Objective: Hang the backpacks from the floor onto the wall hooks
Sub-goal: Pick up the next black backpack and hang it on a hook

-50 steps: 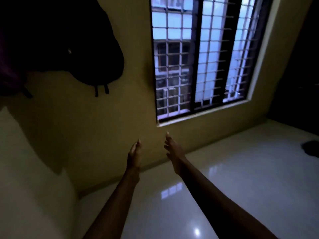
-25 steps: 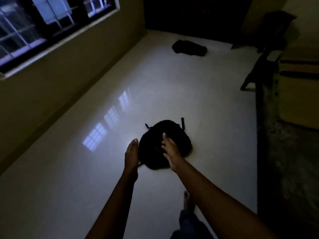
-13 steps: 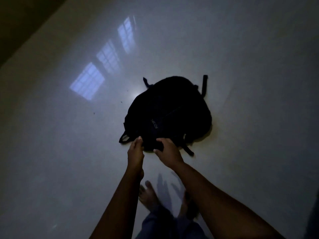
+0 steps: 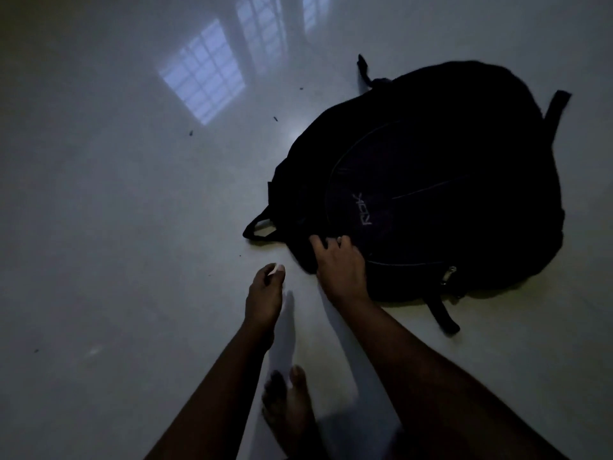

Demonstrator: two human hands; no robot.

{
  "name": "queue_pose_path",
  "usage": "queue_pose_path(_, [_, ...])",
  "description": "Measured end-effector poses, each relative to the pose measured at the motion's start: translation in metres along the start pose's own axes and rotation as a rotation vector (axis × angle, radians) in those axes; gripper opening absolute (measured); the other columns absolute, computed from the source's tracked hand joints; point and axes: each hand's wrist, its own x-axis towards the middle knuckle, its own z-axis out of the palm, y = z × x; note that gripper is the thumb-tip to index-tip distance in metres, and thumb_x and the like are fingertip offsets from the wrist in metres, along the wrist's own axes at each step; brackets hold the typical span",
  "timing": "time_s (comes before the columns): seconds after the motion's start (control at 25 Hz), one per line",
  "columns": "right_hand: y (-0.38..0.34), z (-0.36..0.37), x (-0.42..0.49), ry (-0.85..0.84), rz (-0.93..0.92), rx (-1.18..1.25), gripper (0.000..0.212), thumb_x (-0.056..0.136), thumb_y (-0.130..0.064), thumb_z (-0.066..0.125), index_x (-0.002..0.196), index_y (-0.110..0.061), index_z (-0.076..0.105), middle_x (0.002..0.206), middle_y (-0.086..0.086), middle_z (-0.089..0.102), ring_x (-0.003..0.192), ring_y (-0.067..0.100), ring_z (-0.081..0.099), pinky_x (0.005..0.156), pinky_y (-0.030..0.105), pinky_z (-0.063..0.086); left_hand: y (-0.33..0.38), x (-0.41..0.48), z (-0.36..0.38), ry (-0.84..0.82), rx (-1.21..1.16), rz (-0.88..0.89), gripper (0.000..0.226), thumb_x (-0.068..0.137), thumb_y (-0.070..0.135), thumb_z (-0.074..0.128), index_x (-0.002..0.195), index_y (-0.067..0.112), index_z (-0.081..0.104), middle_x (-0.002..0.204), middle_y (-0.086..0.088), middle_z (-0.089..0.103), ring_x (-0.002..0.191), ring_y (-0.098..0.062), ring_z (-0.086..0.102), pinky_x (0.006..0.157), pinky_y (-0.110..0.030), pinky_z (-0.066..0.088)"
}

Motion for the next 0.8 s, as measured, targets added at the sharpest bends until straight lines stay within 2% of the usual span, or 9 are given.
queue_pose_path(0.2, [-0.023,-0.070,-0.038,-0.084,-0.006,0.286,0.050,0.088,-0.009,0.048,0.135,-0.022,0.038,0.119,0.010,0.060,0.111,0.028,0.052,0.083,0.037,0.047,0.025,-0.057,-0.015,0.038,-0.005,0.000,0.051,0.093,0.041,0.044,0.138,0.017,0.038,0.138,-0.012,0.050,0.124,-0.029,0.050,0.107,-0.047,0.040])
queue_pose_path(0.28, [-0.024,-0.119,-0.064,-0.113,0.014,0.397,0.051,0.086,-0.013,0.053,0.133,-0.028,0.042,0.116,0.010,0.061,0.110,0.026,0.054,0.086,0.034,0.046,0.048,-0.094,-0.029,0.013,-0.163,-0.050,0.042,0.095,0.039,0.041,0.126,0.012,0.049,0.116,-0.011,0.060,0.103,-0.020,0.062,0.091,-0.035,0.051])
queue_pose_path(0.36, [-0.025,-0.166,-0.093,-0.117,0.024,0.552,0.049,0.084,-0.011,0.057,0.129,-0.029,0.049,0.119,0.008,0.063,0.112,0.022,0.057,0.091,0.030,0.045,0.071,-0.144,-0.038,-0.070,-0.311,-0.091,0.028,0.096,0.034,0.039,0.097,0.013,0.058,0.086,-0.004,0.057,0.072,-0.008,0.060,0.065,-0.022,0.048])
queue_pose_path(0.4, [-0.028,-0.191,-0.107,-0.120,0.009,0.653,0.047,0.084,-0.008,0.058,0.127,-0.027,0.053,0.123,0.005,0.063,0.115,0.019,0.057,0.096,0.029,0.045,0.084,-0.171,-0.046,-0.091,-0.373,-0.110,0.026,0.096,0.033,0.039,0.097,0.015,0.058,0.088,-0.003,0.056,0.075,-0.010,0.059,0.064,-0.022,0.046])
queue_pose_path(0.52, [-0.045,-0.257,-0.147,-0.154,-0.006,0.922,0.040,0.087,-0.002,0.058,0.124,-0.018,0.059,0.127,-0.001,0.061,0.118,0.009,0.054,0.097,0.011,0.043,0.112,-0.242,-0.061,-0.124,-0.476,-0.062,0.034,0.096,0.032,0.040,0.125,0.017,0.050,0.109,-0.004,0.057,0.094,-0.016,0.057,0.068,-0.023,0.049])
queue_pose_path(0.6, [-0.059,-0.309,-0.176,-0.158,-0.011,1.013,0.038,0.088,-0.001,0.057,0.124,-0.013,0.058,0.124,-0.001,0.060,0.114,0.005,0.052,0.087,-0.005,0.038,0.136,-0.294,-0.085,-0.103,-0.528,-0.030,0.033,0.096,0.030,0.040,0.125,0.016,0.048,0.107,-0.002,0.058,0.089,-0.012,0.058,0.064,-0.018,0.054])
queue_pose_path(0.64, [-0.068,-0.332,-0.192,-0.160,-0.027,1.034,0.037,0.088,-0.001,0.056,0.124,-0.011,0.058,0.122,-0.002,0.060,0.113,0.005,0.052,0.085,-0.006,0.037,0.144,-0.318,-0.097,-0.077,-0.532,-0.008,0.034,0.096,0.030,0.040,0.126,0.015,0.048,0.109,-0.002,0.059,0.092,-0.014,0.058,0.070,-0.018,0.054])
queue_pose_path(0.72, [-0.086,-0.369,-0.229,-0.145,-0.039,1.032,0.036,0.088,-0.002,0.058,0.123,-0.011,0.059,0.123,0.001,0.062,0.113,0.009,0.055,0.093,0.003,0.042,0.156,-0.362,-0.121,-0.019,-0.472,0.056,0.042,0.094,0.032,0.044,0.133,0.013,0.045,0.125,-0.007,0.057,0.109,-0.022,0.056,0.091,-0.028,0.048])
queue_pose_path(0.8, [-0.102,-0.394,-0.261,-0.160,-0.021,1.069,0.036,0.087,-0.003,0.059,0.122,-0.013,0.060,0.125,0.006,0.063,0.115,0.014,0.057,0.102,0.020,0.043,0.159,-0.396,-0.137,0.067,-0.297,0.189,0.047,0.092,0.033,0.050,0.133,0.012,0.046,0.133,-0.008,0.054,0.120,-0.024,0.052,0.102,-0.032,0.042])
